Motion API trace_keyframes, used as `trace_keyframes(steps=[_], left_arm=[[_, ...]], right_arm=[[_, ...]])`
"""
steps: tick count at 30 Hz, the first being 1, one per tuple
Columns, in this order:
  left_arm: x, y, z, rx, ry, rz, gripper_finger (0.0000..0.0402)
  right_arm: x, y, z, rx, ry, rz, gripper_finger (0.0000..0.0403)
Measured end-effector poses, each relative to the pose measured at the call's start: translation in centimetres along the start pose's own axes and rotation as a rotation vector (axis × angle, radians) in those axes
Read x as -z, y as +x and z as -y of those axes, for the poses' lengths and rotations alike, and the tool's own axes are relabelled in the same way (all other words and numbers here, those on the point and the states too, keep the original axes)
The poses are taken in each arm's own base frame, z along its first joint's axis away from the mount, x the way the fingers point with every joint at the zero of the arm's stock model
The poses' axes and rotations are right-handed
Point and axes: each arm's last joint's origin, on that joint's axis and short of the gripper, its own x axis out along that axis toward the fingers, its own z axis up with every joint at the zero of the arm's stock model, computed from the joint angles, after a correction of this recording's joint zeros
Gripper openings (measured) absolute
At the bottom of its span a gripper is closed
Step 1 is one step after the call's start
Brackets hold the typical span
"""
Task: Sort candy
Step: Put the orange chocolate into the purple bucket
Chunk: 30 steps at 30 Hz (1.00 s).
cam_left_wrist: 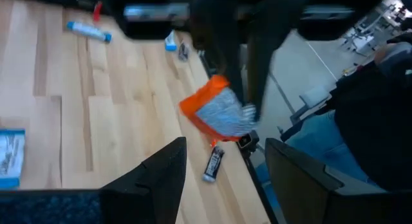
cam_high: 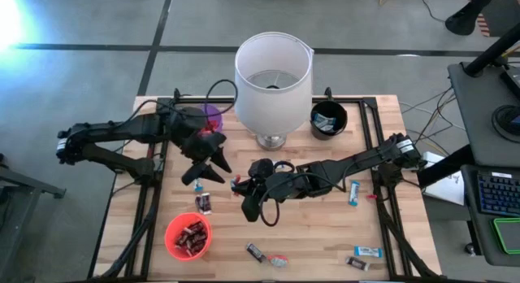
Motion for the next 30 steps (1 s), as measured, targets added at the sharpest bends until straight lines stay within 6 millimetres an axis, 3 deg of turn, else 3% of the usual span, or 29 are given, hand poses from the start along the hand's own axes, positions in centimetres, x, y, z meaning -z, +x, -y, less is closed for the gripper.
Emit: trace_keyframes(steps=[12, 30], left_arm=[[-0.5, 2.2, -1.4, 0.036, 0.002, -0.005, 0.0193], [-1.0, 2.4, -1.4, 0.066, 0.032, 0.028, 0.0191]], right_arm=[[-0.2, 0.1, 0.4, 0.017, -0.001, -0.004, 0.0013], [-0.5, 0.4, 0.9, 0.013, 0.005, -0.016, 0.0013]])
